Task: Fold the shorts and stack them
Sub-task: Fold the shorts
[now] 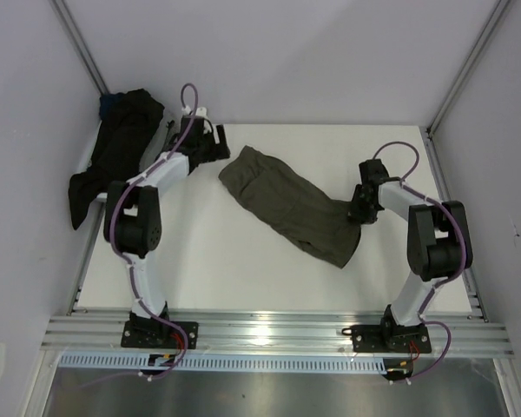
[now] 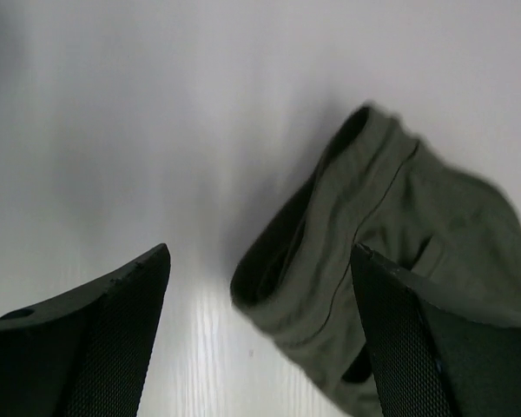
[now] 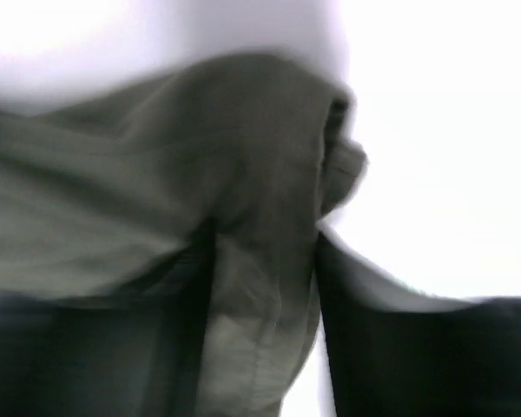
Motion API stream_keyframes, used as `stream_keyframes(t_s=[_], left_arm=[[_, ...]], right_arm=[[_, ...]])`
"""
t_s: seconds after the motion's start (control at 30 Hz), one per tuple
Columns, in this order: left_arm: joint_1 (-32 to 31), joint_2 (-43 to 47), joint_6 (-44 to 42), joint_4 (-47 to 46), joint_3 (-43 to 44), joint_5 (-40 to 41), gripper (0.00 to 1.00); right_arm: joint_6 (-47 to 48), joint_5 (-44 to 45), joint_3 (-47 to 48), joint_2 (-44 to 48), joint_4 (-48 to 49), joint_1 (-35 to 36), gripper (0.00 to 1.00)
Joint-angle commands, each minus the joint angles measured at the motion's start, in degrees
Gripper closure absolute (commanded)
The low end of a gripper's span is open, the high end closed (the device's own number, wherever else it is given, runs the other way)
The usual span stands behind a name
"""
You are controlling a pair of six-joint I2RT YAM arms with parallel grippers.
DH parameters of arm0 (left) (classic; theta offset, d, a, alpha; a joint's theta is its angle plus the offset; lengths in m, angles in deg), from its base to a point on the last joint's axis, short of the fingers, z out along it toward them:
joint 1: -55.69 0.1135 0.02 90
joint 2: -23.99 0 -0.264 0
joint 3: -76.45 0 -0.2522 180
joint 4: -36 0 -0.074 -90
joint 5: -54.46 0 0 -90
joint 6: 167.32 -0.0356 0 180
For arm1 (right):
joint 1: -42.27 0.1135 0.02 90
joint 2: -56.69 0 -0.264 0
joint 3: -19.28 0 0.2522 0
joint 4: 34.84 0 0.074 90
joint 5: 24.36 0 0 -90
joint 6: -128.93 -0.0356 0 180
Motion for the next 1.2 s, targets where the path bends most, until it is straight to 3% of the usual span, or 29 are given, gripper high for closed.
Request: stream_keyframes(t_s=[0.0,0.03,0.13,0.4,0.5,0.53,0.6,0.63,0.73,0.93,1.17], left_arm=[[-0.4,9.0,7.6,-6.4,-12.6,4.0,0.14],[-0.7,10.3,8.2,-7.5,-15.9,4.1,0.14],[-1.9,14.6,9.2,-8.2,-21.7,5.1,0.13],[-1.7,19.2,15.4,-17.8,-32.2,2.6,0.03],[-1.5,18.6,17.0,-23.3,-33.2,-0.3,0.01],[-1.3,17.6,17.3,-24.6,-33.2,-1.3,0.01],[-0.9,16.0,18.6,-26.3,-32.5,-4.7,0.01],[-0.8,15.1,18.8,-27.5,-31.8,-5.4,0.01],[-0.8,12.2,19.6,-29.1,-30.3,-6.2,0.01],[-0.8,7.8,21.6,-31.4,-30.0,-6.8,0.01],[-0.8,5.5,24.4,-38.0,-32.5,-6.0,0.01]], right_arm=[[-0.1,6.8,6.2,-4.0,-2.5,-2.0,0.45],[-0.5,7.4,6.4,-3.7,-2.4,-2.0,0.34],[-1.4,7.8,5.4,0.6,-1.0,-1.7,0.28],[-3.6,7.3,4.1,13.0,0.1,4.8,0.28],[-5.4,3.5,2.1,15.0,5.2,8.6,0.4],[-6.4,2.3,1.7,15.1,6.3,9.4,0.53],[-7.4,1.6,1.3,14.7,9.1,11.8,0.66],[-7.6,1.2,1.5,13.5,9.9,12.7,0.78],[-8.7,0.6,3.2,10.8,12.1,16.0,0.98],[-9.0,0.8,10.3,0.9,13.7,23.3,1.0],[-9.4,-0.2,19.4,-9.9,14.1,27.1,1.0]])
